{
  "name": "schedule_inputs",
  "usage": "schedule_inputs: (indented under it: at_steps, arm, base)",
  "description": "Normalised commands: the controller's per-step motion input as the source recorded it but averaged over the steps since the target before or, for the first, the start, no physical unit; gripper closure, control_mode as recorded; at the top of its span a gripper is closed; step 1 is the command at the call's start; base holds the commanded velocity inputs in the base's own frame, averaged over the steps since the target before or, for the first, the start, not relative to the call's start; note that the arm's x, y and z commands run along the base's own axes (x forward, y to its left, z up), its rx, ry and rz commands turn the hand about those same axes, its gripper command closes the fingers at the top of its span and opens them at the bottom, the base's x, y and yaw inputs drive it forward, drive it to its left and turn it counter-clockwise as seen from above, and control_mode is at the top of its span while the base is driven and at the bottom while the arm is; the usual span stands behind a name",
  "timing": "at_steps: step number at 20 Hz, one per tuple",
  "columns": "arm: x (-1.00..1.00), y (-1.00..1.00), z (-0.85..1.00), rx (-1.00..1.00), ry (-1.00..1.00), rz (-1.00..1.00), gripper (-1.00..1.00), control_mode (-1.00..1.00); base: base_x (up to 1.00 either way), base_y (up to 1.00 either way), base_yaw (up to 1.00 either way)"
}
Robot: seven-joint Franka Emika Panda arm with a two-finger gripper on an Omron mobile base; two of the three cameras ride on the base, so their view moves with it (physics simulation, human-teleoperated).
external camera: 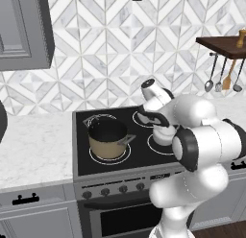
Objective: Pick the kettle from the counter and place it on a stove burner. Then turn the burner on.
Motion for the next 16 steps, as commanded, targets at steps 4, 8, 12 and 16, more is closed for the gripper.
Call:
schedule_inputs:
  at_steps: [4,8,12,16]
  arm:
    - [0.02,0.0,-0.04,-0.02,0.05,0.0,1.0,-1.0]
    - [0.0,-0.03,-0.18,-0.04,0.09,0.0,1.0,-1.0]
    - [0.0,0.0,-0.03,0.0,0.06,0.0,1.0,-1.0]
    - [0.0,0.0,0.0,0.0,0.04,0.0,-1.0,-1.0]
  base:
    - [0.0,0.0,0.0]
    - [0.0,0.0,0.0]
    - [0.0,0.0,0.0]
    - [0.0,0.0,0.0]
